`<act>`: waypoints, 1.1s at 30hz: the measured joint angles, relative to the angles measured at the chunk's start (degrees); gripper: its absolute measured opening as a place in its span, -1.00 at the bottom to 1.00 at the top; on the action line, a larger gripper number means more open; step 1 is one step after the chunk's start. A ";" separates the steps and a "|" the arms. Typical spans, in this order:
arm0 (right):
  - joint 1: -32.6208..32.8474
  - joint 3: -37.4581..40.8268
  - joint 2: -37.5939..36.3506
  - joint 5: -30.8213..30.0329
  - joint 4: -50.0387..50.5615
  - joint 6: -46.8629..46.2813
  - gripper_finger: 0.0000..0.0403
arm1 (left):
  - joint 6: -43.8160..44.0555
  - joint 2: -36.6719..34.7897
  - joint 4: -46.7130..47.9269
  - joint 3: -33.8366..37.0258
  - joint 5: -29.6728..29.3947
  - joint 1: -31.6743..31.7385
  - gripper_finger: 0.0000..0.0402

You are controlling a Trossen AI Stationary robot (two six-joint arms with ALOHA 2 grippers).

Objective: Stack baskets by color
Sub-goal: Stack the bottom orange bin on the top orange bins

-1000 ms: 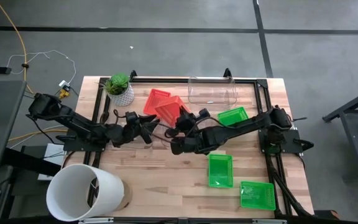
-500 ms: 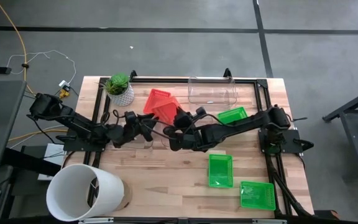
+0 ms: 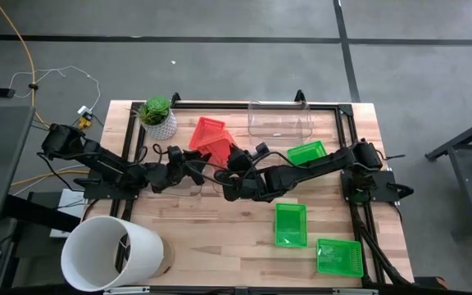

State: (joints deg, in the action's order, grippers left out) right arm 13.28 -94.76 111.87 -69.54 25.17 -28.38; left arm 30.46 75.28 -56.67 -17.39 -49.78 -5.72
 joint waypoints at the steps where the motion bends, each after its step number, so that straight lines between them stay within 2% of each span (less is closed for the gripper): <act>1: 0.00 0.00 0.00 0.03 0.00 0.08 -1.00 | 0.00 0.09 -0.02 0.00 0.45 0.20 -0.29; 8: 0.01 0.00 0.00 1.75 0.11 0.35 -0.97 | -3.04 -0.07 -0.12 0.02 0.89 0.61 -0.93; 13: 0.71 0.00 -0.16 2.59 0.11 1.95 -0.73 | -3.69 -0.08 -0.08 0.02 0.76 0.62 -0.96; 20: 2.98 0.00 -2.03 1.67 0.21 8.04 -0.08 | -5.29 -0.17 -0.30 0.02 0.87 0.53 -0.99; 24: 5.28 0.00 -3.56 0.31 3.32 10.99 0.20 | -7.62 -0.97 0.14 0.02 -0.58 0.53 -1.00; 29: 8.34 0.00 -5.83 -2.64 12.21 8.69 0.30 | -10.97 -3.51 0.59 0.04 -1.96 0.00 -1.00; 33: 10.74 0.00 -9.15 -3.27 24.31 -0.35 0.31 | -13.58 -6.98 3.41 0.04 -2.39 -0.56 -1.00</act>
State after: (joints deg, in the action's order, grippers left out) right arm 24.02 -94.76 102.72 -72.81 49.48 -28.73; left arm 16.88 68.30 -53.26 -17.34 -52.17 -6.28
